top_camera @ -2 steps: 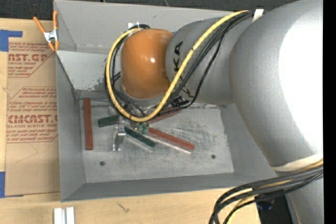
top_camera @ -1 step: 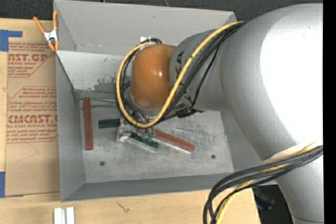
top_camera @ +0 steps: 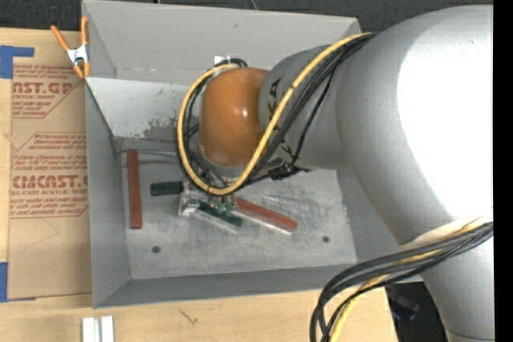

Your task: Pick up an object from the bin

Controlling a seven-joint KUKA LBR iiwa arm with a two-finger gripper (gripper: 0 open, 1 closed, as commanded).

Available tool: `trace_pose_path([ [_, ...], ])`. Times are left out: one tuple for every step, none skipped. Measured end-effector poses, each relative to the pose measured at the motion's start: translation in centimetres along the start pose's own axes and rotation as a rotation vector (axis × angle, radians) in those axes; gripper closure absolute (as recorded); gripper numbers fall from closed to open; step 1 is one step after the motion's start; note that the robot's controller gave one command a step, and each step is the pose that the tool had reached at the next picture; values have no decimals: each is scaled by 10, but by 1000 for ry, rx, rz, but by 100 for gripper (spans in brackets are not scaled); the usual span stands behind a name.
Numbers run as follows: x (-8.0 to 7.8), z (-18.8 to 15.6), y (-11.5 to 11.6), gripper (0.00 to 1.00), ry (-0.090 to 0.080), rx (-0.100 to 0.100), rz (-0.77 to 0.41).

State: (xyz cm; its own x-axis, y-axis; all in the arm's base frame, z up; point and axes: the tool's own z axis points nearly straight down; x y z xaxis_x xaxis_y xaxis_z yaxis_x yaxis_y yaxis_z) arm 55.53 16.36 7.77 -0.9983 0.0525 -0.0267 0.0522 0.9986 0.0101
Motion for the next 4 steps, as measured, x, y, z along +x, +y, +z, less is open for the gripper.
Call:
trace_pose_path([
  [-25,3,-41,0,16,1,-345],
  [-27,0,-40,100,11,-1,-343],
  [-27,0,-40,100,10,-1,-343],
  [-15,-166,-52,100,18,4,-410],
])
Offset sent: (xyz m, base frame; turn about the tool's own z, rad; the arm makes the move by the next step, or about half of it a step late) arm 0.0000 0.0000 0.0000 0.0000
